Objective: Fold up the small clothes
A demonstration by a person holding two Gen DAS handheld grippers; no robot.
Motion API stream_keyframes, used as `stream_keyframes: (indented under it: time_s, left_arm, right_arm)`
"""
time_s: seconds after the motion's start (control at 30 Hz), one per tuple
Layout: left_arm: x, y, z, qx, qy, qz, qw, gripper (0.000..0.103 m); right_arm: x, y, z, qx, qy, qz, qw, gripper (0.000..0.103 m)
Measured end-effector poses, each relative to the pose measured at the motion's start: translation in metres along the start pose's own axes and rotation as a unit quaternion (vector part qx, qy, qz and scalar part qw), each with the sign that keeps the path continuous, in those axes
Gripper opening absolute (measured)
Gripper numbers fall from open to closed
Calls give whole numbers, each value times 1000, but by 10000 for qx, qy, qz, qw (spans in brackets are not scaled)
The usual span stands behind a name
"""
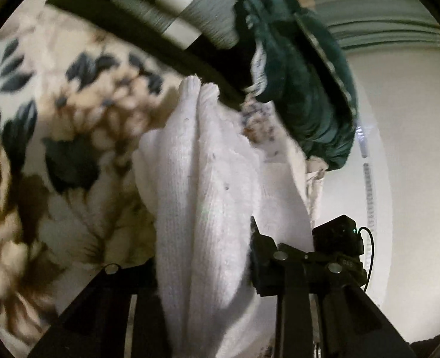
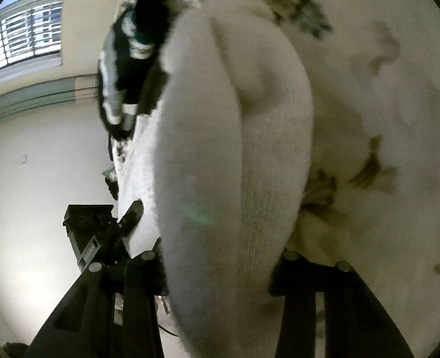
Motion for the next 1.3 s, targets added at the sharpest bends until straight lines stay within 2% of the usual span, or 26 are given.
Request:
stream_keyframes:
  time_s: [0.23, 0.37, 0.53, 0.57, 0.67, 0.7, 0.8, 0.87, 0.93, 0.97, 1.03, 1.1, 1.17, 1.23, 1.3]
  left_arm:
    - [54, 36, 55, 509, -302, -192, 9981, 25]
    - [94, 85, 94, 938, -479, -355, 9938, 25]
    - [126, 158, 129, 1379, -473, -657, 9871, 25]
    - [129, 182, 131, 1452, -457, -708, 9858, 25]
    - [111, 224, 126, 1461, -292, -722, 9862, 25]
    - [99, 242, 116, 1409, -143, -692, 9875, 25]
    - [58, 265, 85, 1212, 254, -559, 9907, 26]
    - [21, 272, 58, 936, 636, -387, 9928, 26]
    - [-4, 271, 44, 803, 844, -232, 9929, 28]
    - [-12, 269, 42, 822, 712, -127, 9940, 31]
    - [-14, 264, 47, 862, 614, -105, 9943, 37]
    - [-4, 254, 59, 953, 699, -262, 9926, 36]
    - [10, 240, 72, 1134, 1113, -571, 9856, 37]
    - [18, 230, 75, 1327, 1571, -820, 9752, 39]
    - [21, 229, 73, 1455, 2032, -1063, 9624, 41]
  right_arm:
    - [-86, 13, 42, 258, 111, 638, 9976, 44]
    - [-154, 33, 65, 419, 265, 1113, 9926, 44]
    - [-246, 91, 64, 645, 448, 1671, 9828, 44]
    - [-260, 105, 61, 681, 493, 1737, 9812, 44]
    - [-293, 155, 33, 731, 558, 1785, 9796, 44]
    - [-297, 172, 21, 701, 554, 1782, 9799, 44]
    - [-283, 215, -24, 554, 427, 1622, 9843, 44]
    - [-266, 236, -56, 395, 209, 1483, 9879, 44]
    - [-241, 256, -89, 212, -74, 1355, 9905, 47]
    - [-231, 262, -98, 181, -235, 1312, 9909, 50]
    - [-215, 269, -106, 88, -306, 1081, 9936, 64]
    - [-213, 263, -90, 254, -372, 1050, 9934, 65]
    - [-215, 251, -73, 502, -670, 1204, 9892, 65]
    - [-222, 236, -57, 828, -1182, 1524, 9777, 65]
    - [-227, 222, -53, 970, -1686, 1789, 9645, 65]
Point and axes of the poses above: each gripper's, at about its wrist camera, not at the fingertips, and z roughly against the way its jaws point, x to its right, y to its top, the point moved 2 cm from there along -z, roughly the way its jaws point
